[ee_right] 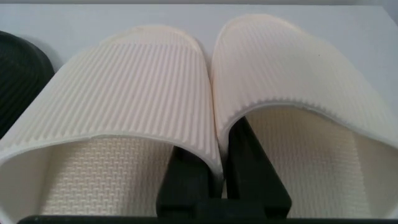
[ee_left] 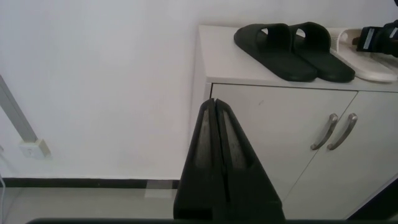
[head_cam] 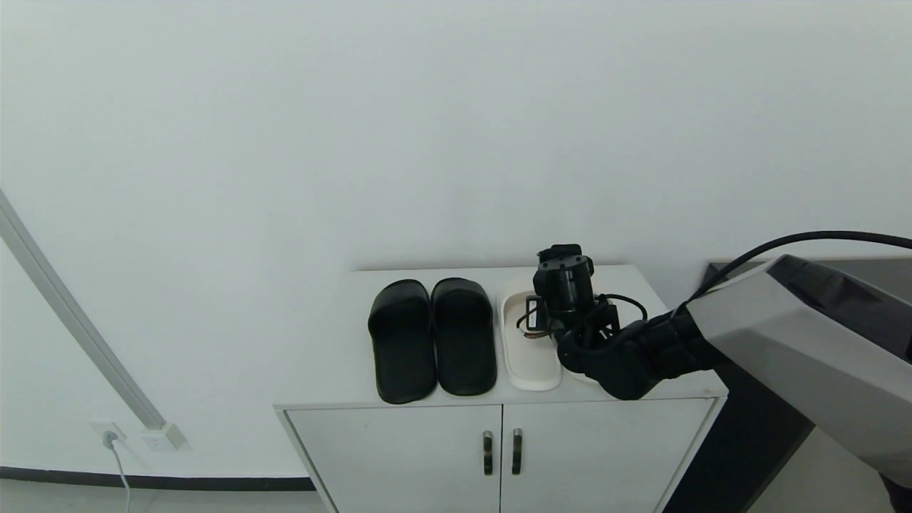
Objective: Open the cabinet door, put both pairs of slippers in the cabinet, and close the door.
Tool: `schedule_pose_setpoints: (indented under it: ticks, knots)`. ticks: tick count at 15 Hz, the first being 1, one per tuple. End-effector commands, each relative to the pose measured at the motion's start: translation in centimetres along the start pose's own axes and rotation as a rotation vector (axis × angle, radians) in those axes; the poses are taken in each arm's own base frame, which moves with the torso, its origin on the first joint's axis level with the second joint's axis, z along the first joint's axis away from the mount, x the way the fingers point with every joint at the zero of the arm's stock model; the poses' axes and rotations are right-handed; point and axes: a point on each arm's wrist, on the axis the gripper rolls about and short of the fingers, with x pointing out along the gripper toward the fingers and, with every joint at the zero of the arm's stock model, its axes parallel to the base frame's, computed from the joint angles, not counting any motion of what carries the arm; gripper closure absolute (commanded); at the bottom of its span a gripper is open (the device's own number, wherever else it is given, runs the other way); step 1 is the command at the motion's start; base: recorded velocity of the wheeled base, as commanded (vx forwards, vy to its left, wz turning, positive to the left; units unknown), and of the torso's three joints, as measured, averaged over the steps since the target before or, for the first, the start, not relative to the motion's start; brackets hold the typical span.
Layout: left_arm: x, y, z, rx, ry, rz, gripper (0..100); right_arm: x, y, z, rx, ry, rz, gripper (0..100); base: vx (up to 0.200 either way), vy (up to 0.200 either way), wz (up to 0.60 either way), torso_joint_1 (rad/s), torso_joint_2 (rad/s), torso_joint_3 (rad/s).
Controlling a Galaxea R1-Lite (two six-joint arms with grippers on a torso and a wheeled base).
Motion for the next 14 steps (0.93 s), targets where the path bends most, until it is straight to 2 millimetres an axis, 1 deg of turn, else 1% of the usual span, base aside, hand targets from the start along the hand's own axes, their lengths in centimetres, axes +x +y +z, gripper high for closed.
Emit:
schedule_pose_setpoints:
  ticks: [1, 2, 4, 5, 7, 9, 10, 11, 12, 14]
  knots:
    - [0.0, 0.0, 0.0, -0.008, 0.001, 0.001, 100, -1.0, -0.2, 1.8, 0.021, -0.031, 0.009, 100, 0.000, 0.000, 0.00, 0.000, 0.00, 0.000]
    - [0.0, 0.0, 0.0, -0.009, 0.001, 0.001, 100, -1.6, -0.3, 2.6, 0.026, -0.045, 0.014, 100, 0.000, 0.000, 0.00, 0.000, 0.00, 0.000]
    - [0.0, 0.0, 0.0, -0.009, 0.001, 0.004, 100, -3.6, -1.2, 4.3, 0.011, -0.066, 0.025, 100, 0.000, 0.000, 0.00, 0.000, 0.00, 0.000]
    - [0.0, 0.0, 0.0, -0.008, 0.001, 0.001, 100, -5.1, -1.6, 5.1, 0.006, -0.072, 0.046, 100, 0.000, 0.000, 0.00, 0.000, 0.00, 0.000]
    - [0.0, 0.0, 0.0, -0.008, 0.001, 0.001, 100, -8.4, -2.7, 5.8, -0.052, -0.063, 0.133, 100, 0.000, 0.000, 0.00, 0.000, 0.00, 0.000]
    - [0.0, 0.0, 0.0, -0.005, 0.001, 0.001, 100, -12.1, -4.0, 5.9, -0.099, -0.046, 0.252, 100, 0.000, 0.000, 0.00, 0.000, 0.00, 0.000]
    - [0.0, 0.0, 0.0, -0.002, 0.001, 0.001, 100, -13.0, -4.6, 5.9, -0.115, -0.040, 0.286, 100, 0.000, 0.000, 0.00, 0.000, 0.00, 0.000]
    - [0.0, 0.0, 0.0, 0.001, 0.001, 0.001, 100, -15.5, -6.5, 5.5, -0.166, -0.021, 0.414, 100, 0.000, 0.000, 0.00, 0.000, 0.00, 0.000]
    - [0.0, 0.0, 0.0, 0.008, 0.001, 0.001, 100, -17.0, -7.6, 5.3, -0.186, -0.011, 0.498, 100, 0.000, 0.000, 0.00, 0.000, 0.00, 0.000]
    - [0.0, 0.0, 0.0, 0.008, 0.001, 0.002, 100, -19.5, -9.1, 4.4, -0.207, 0.018, 0.672, 100, 0.000, 0.000, 0.00, 0.000, 0.00, 0.000]
